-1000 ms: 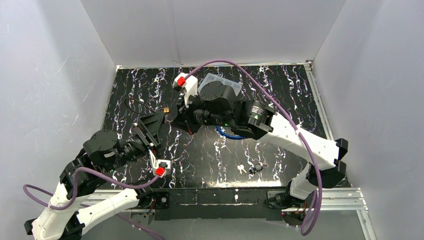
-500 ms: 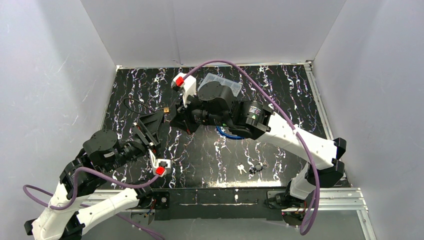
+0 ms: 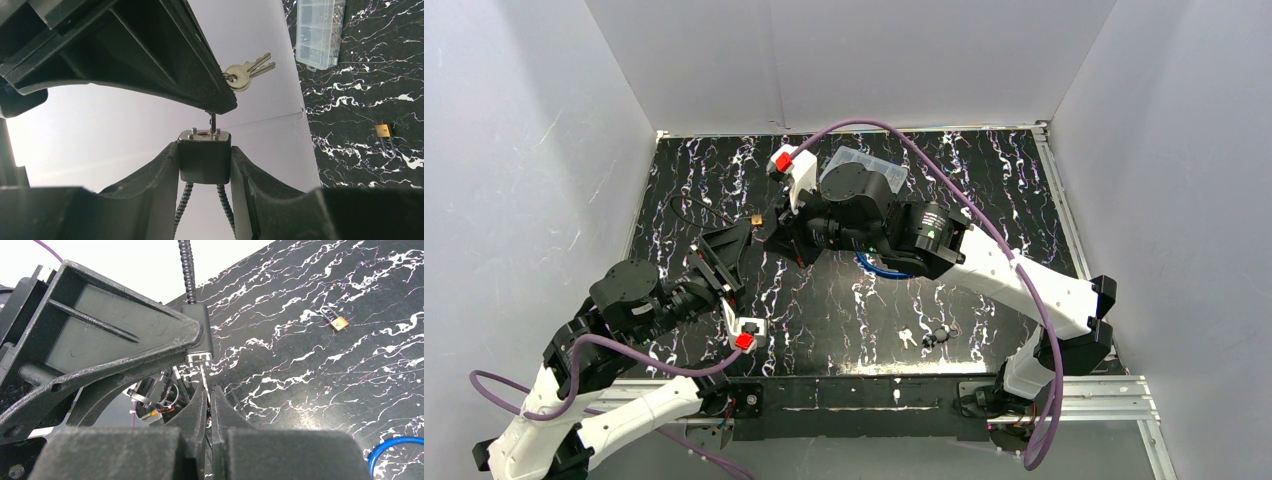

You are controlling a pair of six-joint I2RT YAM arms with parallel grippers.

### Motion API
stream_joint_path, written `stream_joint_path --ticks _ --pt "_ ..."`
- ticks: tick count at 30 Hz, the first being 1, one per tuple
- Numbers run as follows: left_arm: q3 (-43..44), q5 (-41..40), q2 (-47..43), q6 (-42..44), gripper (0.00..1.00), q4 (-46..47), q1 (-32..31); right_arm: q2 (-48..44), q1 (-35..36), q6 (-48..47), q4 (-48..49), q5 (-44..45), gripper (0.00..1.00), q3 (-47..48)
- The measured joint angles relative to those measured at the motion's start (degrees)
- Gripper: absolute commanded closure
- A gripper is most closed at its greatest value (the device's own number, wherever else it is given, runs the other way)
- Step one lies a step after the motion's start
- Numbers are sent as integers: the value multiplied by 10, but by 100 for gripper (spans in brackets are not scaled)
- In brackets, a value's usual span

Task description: Unlock with the key

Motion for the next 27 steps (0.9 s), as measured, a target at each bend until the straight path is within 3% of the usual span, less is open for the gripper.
stream_joint_path --ticks 27 --pt "0 1 0 7 100 0 0 -4 0 -2 13 4 99 -1"
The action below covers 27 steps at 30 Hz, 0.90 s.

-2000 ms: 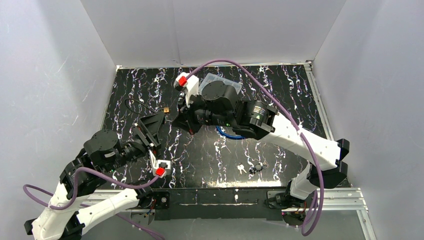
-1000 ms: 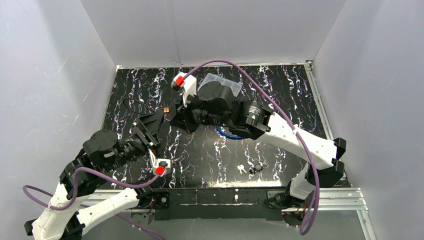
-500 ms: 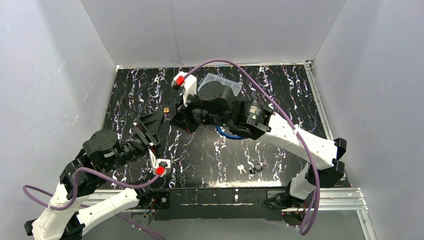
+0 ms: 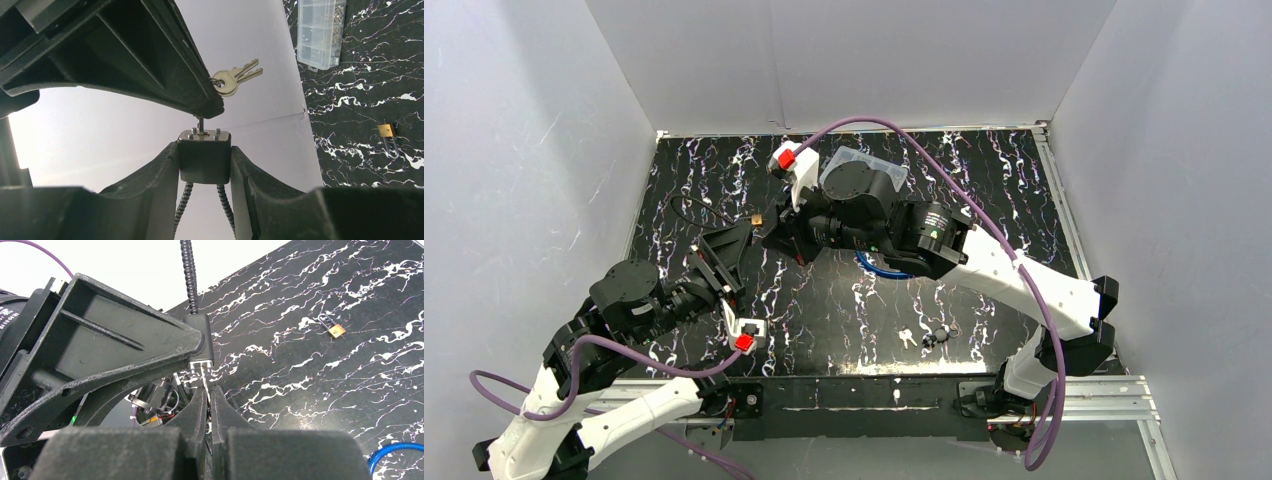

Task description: Unlock with the key

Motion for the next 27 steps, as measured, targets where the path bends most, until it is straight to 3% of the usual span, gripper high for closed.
stream_joint_path --ticks 27 --pt "0 -1 0 -3 100 5 0 0 0 5 12 -4 99 -7"
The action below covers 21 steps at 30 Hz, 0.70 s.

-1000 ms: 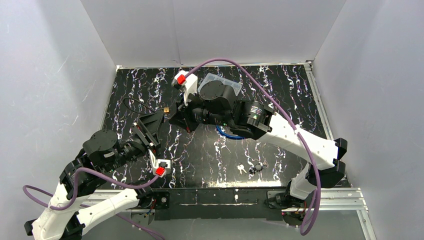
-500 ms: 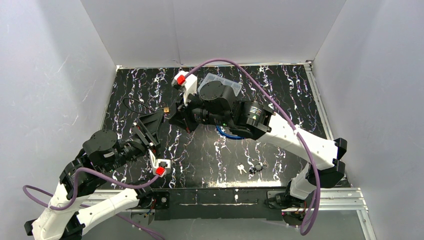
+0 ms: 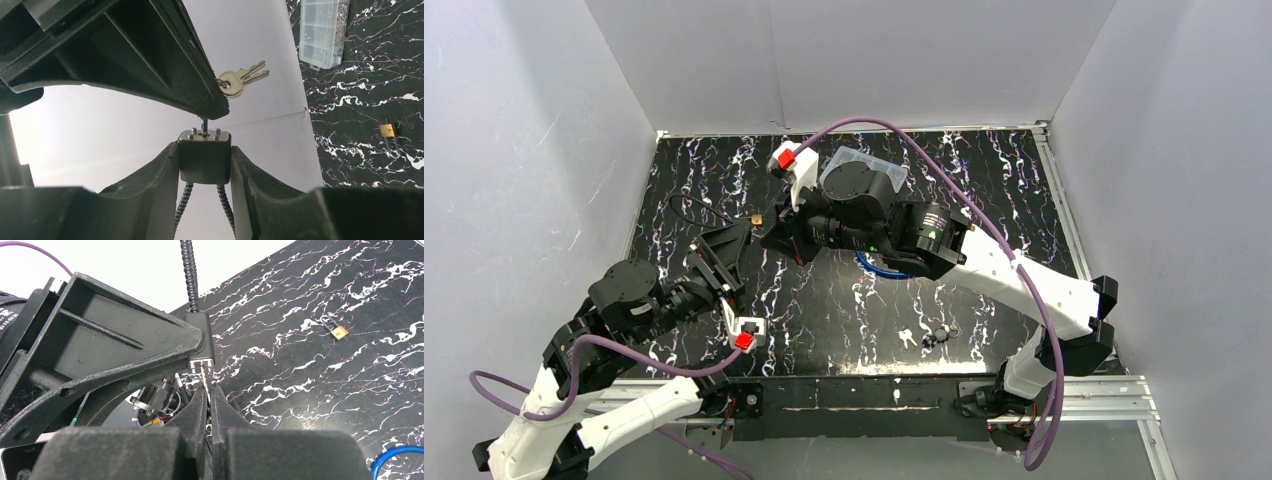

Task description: Unlock with the key

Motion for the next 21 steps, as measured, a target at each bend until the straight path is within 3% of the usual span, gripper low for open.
stream_joint_path --ticks 21 --pt "12 17 0 9 100 -21 3 2 -2 9 -2 -28 99 -1"
